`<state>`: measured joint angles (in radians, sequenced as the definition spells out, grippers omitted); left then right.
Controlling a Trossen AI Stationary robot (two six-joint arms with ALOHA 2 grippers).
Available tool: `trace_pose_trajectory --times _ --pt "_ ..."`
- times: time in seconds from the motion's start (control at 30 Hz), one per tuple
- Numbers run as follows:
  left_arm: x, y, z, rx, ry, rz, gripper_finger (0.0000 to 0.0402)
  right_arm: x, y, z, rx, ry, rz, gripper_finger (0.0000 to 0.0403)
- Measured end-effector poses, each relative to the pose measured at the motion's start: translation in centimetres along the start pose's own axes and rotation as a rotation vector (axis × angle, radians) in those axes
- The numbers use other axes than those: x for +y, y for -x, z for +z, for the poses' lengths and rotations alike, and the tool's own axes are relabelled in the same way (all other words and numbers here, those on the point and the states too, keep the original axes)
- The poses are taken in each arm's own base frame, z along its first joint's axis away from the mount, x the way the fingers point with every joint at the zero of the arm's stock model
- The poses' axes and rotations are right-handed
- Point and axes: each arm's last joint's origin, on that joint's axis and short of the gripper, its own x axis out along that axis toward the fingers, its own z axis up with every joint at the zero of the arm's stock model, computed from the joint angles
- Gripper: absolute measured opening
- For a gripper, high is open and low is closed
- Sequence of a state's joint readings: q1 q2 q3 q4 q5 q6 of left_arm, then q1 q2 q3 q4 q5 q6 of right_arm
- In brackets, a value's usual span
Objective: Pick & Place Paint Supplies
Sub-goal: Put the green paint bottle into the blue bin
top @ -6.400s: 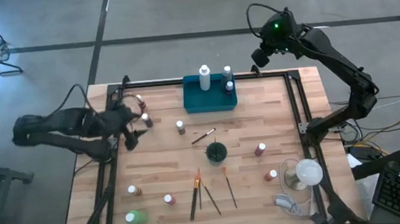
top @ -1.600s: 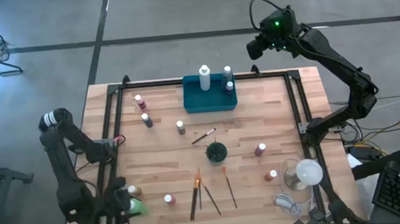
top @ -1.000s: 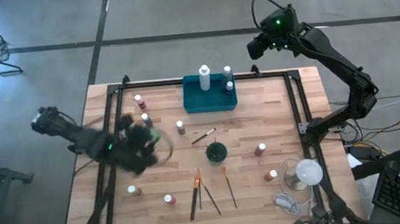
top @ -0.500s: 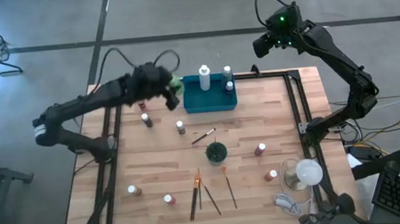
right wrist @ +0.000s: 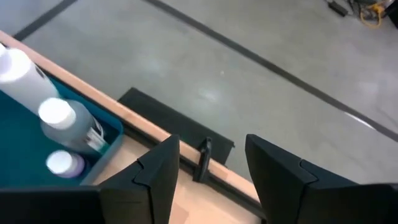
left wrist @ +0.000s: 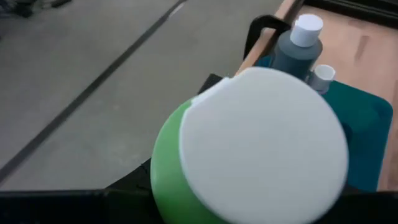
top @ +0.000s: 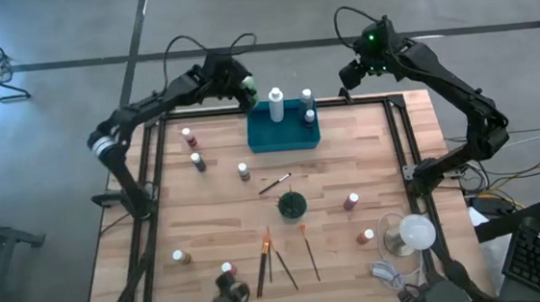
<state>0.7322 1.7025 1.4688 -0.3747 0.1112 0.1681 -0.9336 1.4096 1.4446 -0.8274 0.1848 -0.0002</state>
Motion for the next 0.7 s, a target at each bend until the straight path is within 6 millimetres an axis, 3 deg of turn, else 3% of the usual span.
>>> trace_pose_trajectory --times 0.23,0.7 --pt "-0.1 -2.5 -0.2 0.04 0.003 -0.031 0.0187 -0.9 -1.9 -1.6 0.059 -0.003 -0.028 0.0186" --pt "0.2 -3.7 -0.9 0.067 0.04 -0.003 0.0187 -2.0 -3.0 -2.2 0.052 0.02 -0.051 0.0158"
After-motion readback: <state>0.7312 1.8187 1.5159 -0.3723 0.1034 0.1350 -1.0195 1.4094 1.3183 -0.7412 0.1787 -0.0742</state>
